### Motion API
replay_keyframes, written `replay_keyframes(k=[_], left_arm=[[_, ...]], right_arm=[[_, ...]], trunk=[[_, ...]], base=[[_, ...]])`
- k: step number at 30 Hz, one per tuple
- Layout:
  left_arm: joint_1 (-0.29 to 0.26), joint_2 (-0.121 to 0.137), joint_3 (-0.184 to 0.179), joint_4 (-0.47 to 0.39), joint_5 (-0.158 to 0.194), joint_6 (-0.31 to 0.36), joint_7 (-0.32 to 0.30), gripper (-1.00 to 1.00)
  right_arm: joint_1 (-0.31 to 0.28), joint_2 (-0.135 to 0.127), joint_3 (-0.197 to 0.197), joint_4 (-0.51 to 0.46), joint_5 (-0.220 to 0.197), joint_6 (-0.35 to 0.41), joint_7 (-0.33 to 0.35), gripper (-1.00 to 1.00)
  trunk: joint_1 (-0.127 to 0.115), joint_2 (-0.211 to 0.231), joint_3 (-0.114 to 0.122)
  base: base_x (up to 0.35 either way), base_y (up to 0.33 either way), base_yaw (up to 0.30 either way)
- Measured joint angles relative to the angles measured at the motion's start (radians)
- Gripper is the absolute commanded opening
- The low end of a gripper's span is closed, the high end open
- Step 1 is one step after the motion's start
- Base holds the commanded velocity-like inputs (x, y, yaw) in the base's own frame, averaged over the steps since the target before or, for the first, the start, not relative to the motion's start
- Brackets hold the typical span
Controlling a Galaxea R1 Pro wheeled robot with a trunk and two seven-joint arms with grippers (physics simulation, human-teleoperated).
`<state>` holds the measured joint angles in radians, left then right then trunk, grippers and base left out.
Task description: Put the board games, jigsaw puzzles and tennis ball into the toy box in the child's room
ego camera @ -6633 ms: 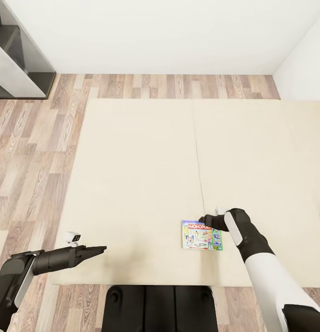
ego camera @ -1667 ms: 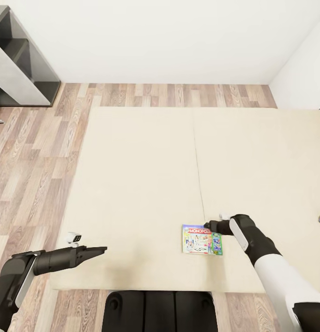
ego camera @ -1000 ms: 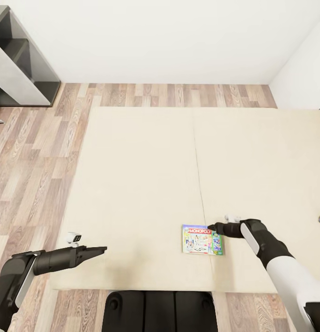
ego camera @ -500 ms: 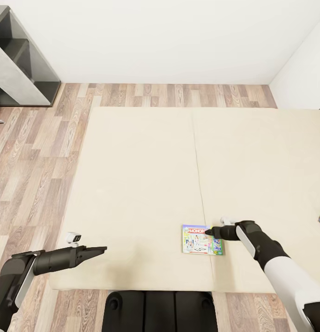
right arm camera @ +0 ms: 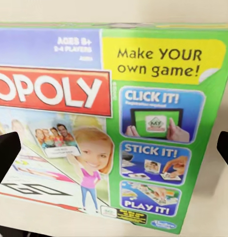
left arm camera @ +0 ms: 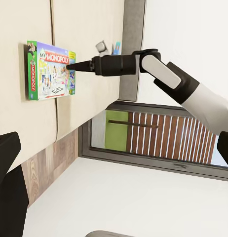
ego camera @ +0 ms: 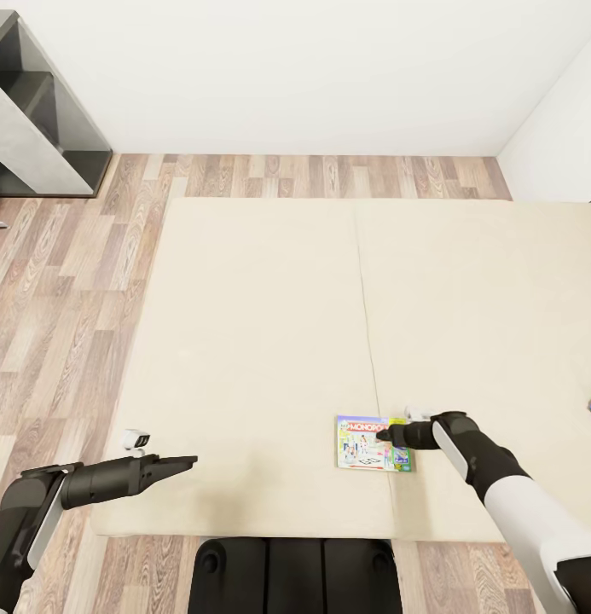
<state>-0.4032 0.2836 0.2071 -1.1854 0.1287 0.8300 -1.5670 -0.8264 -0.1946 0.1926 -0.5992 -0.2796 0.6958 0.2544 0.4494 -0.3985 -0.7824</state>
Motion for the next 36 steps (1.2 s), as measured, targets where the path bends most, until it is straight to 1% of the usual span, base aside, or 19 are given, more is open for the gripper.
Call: replay_keyframes(k=[8,16,27,36], left_arm=[[0.000,0.000,0.000,0.000,0.000,0.000,0.000,1.00],[0.000,0.001,0.000,0.000,0.000,0.000,0.000,1.00],[0.000,0.001,0.000,0.000,0.000,0.000,0.000,1.00],[0.000,0.000,0.000,0.000,0.001,0.000,0.000,1.00]], right_arm=[[0.000,0.002,-0.002,0.005,-0.002,-0.026,0.005,1.00],[0.000,0.004,-0.003,0.007,-0.003,-0.053,0.041,1.00],[0.000,0.004,-0.006,0.039,-0.004,-0.058,0.045,1.00],[0.000,0.004,-0.008,0.043,-0.004,-0.058,0.045,1.00]], trunk=[[0.000,0.000,0.000],[0.000,0.000,-0.003],[0.000,0.000,-0.003],[0.000,0.000,-0.004]], base=[[0.000,0.000,0.000],[0.000,0.000,0.000],[0.000,0.000,0.000],[0.000,0.000,0.000]])
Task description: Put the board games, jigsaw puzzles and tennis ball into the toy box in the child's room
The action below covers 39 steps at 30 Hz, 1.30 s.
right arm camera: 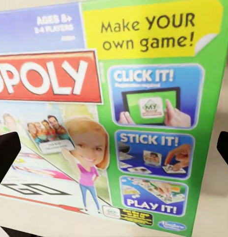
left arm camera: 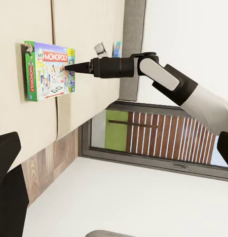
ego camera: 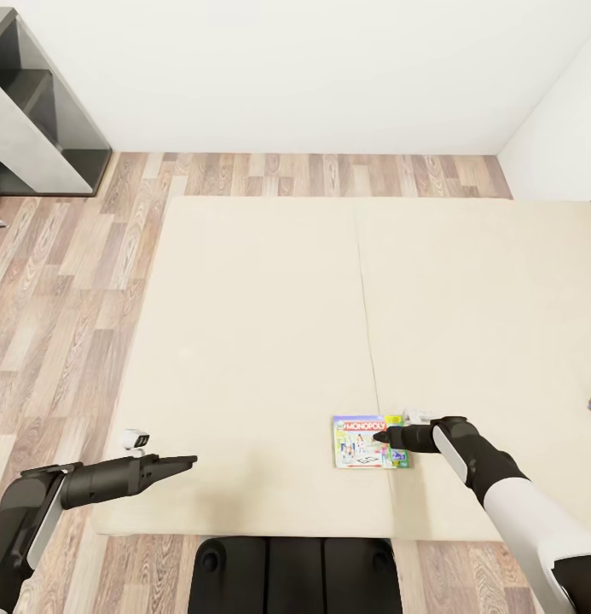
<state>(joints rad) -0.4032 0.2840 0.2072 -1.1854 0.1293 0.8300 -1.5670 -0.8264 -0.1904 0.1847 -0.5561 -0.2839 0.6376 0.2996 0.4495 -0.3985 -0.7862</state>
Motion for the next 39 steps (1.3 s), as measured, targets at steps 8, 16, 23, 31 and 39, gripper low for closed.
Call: replay_keyframes(k=[8,16,23,31,39], left_arm=[[0.000,0.000,0.000,0.000,0.000,0.000,0.000,1.00],[0.000,0.000,0.000,0.000,0.000,0.000,0.000,1.00],[0.000,0.000,0.000,0.000,0.000,0.000,0.000,1.00],[0.000,0.000,0.000,0.000,-0.001,0.000,0.000,1.00],[0.000,0.000,0.000,0.000,-0.001,0.000,0.000,1.00]], right_arm=[[0.000,0.000,-0.002,0.000,0.000,0.000,0.000,1.00],[0.000,0.000,-0.004,0.000,0.000,0.000,0.000,1.00],[0.000,0.000,-0.006,0.000,0.001,-0.001,0.000,1.00],[0.000,0.000,-0.009,0.000,0.000,-0.002,-0.001,1.00],[0.000,0.000,-0.009,0.000,0.000,-0.002,-0.004,1.00]], trunk=[[0.000,0.000,-0.007],[0.000,0.000,-0.014],[0.000,0.000,-0.015],[0.000,0.000,-0.015],[0.000,0.000,-0.015]], base=[[0.000,0.000,0.000],[0.000,0.000,0.000],[0.000,0.000,0.000],[0.000,0.000,0.000],[0.000,0.000,0.000]])
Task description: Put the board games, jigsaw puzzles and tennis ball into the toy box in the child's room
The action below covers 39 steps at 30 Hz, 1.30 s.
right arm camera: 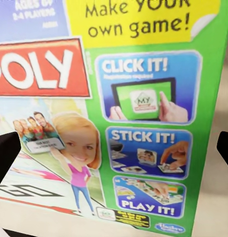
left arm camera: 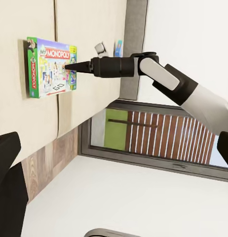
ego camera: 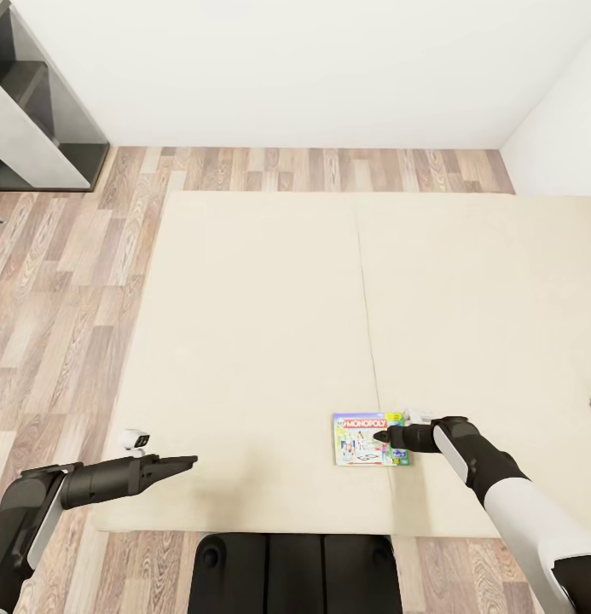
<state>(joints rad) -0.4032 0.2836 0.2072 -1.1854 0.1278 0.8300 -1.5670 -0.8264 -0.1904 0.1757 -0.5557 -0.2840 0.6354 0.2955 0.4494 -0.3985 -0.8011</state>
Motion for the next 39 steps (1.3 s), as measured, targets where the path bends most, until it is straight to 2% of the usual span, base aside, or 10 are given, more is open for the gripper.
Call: replay_keyframes(k=[20,29,39], left_arm=[[0.000,0.000,0.000,0.000,0.000,0.000,0.000,1.00],[0.000,0.001,0.001,0.000,0.002,0.000,0.000,1.00],[0.000,0.002,0.001,0.000,0.003,-0.001,0.000,1.00]], right_arm=[[0.000,0.002,-0.001,-0.007,-0.005,-0.001,-0.001,1.00],[0.000,0.003,-0.001,-0.006,-0.005,-0.038,-0.002,1.00],[0.000,0.003,-0.001,-0.005,-0.005,-0.046,-0.002,1.00]], trunk=[[0.000,0.000,0.000],[0.000,0.000,0.000],[0.000,0.000,0.000]], base=[[0.000,0.000,0.000],[0.000,0.000,0.000],[0.000,0.000,0.000]])
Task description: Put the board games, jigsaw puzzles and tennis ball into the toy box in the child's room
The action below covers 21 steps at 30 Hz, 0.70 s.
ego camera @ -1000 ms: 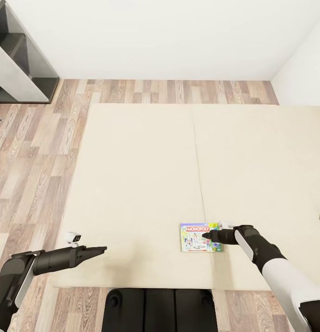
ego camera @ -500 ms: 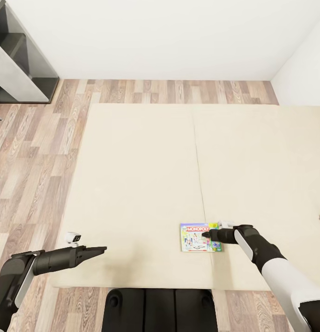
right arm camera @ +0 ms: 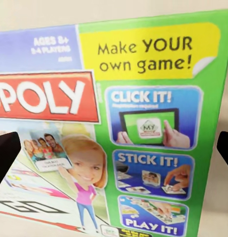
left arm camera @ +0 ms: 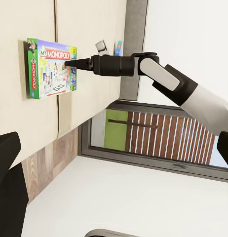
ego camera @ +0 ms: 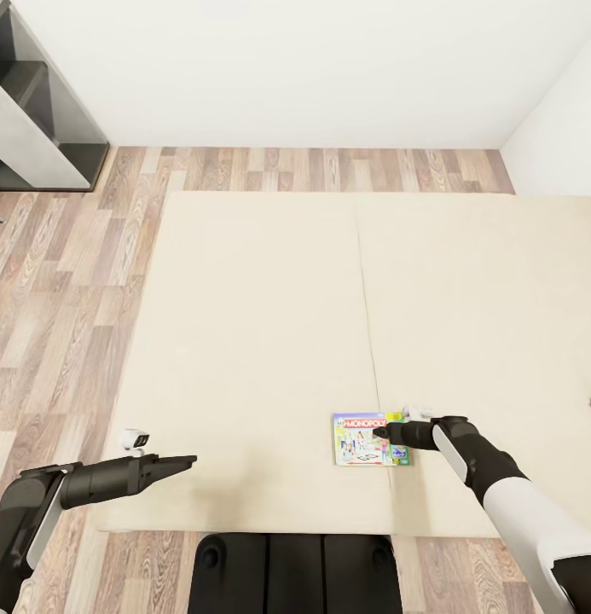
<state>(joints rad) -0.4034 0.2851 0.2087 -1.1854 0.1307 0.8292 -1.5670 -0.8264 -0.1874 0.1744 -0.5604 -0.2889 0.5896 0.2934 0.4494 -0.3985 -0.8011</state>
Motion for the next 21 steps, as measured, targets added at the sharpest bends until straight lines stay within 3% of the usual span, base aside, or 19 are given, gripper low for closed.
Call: replay_keyframes(k=[13,21], left_arm=[[0.000,0.000,0.000,0.000,-0.001,0.001,0.000,1.00],[0.000,0.000,0.000,0.000,-0.002,0.000,0.000,1.00]], right_arm=[[0.000,0.000,0.000,0.000,0.000,-0.001,0.000,1.00],[0.000,0.000,0.000,0.000,0.000,-0.002,0.000,1.00]], trunk=[[0.000,0.000,0.000],[0.000,0.000,0.000]], base=[[0.000,0.002,0.000],[0.000,0.089,0.000]])
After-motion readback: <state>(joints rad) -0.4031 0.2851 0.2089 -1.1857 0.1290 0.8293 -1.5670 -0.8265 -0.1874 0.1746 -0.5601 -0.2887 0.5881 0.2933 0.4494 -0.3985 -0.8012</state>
